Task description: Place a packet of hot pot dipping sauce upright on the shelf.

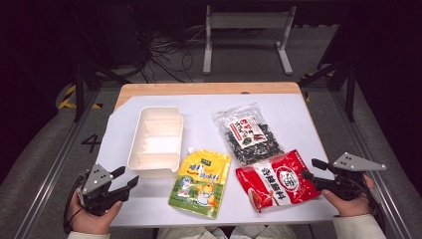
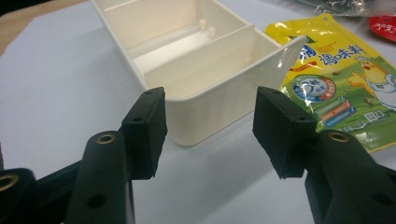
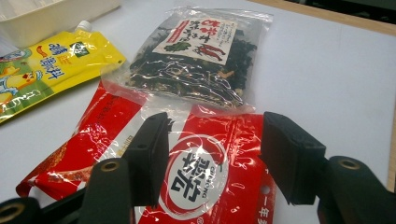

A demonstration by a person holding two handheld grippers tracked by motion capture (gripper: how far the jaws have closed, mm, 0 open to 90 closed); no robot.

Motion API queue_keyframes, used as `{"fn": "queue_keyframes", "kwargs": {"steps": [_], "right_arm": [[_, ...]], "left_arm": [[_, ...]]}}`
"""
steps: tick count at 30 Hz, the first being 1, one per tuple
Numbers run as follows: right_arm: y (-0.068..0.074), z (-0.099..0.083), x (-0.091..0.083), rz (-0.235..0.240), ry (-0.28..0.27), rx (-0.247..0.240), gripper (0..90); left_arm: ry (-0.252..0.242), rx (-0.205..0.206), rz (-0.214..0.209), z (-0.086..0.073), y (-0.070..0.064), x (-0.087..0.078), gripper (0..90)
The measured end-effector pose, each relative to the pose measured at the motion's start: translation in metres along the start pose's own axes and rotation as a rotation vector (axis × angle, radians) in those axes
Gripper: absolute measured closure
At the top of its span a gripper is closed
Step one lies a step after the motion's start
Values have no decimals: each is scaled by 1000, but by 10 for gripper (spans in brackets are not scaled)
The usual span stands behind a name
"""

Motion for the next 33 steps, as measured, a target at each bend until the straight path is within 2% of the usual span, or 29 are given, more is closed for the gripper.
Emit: {"fn": "queue_keyframes", "kwargs": {"steps": [2,7,12,14,18,20,25,33], "right_arm": [[-1,-1,-1,1,1,5,402],[-4,-3,-2,15,21,27,404],[-4,-8,1,19,82,28,376],[-4,-11,2,3,110,17,372],[-7,-15,4,-7,161,25,377],[-8,-18,5,-15,192,43,351],[-10,-26,8,7,260,88,322],[-14,-39,12,-3,349,131,293]], "left_arm": [[1,-14,-7,-1,3,0,432],[2,0,6,2,-1,0,421],[4,8,-5,5,-4,0,413],[1,10,-10,7,-7,0,411],[-13,23,-21,12,-15,-1,410],[-21,35,-29,16,-19,-2,410],[-17,64,-59,22,-30,3,400],[-6,84,-88,25,-36,7,392]]}}
Point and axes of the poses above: each handheld gripper's, and its own axes: x roughly forward along the jaws, z roughly out of its top, y roughly to its left, the point moved 6 cm from there along x, roughly forward along the jaws, and after that the axes turned 13 degrees about -z, right-handed, at the moved point
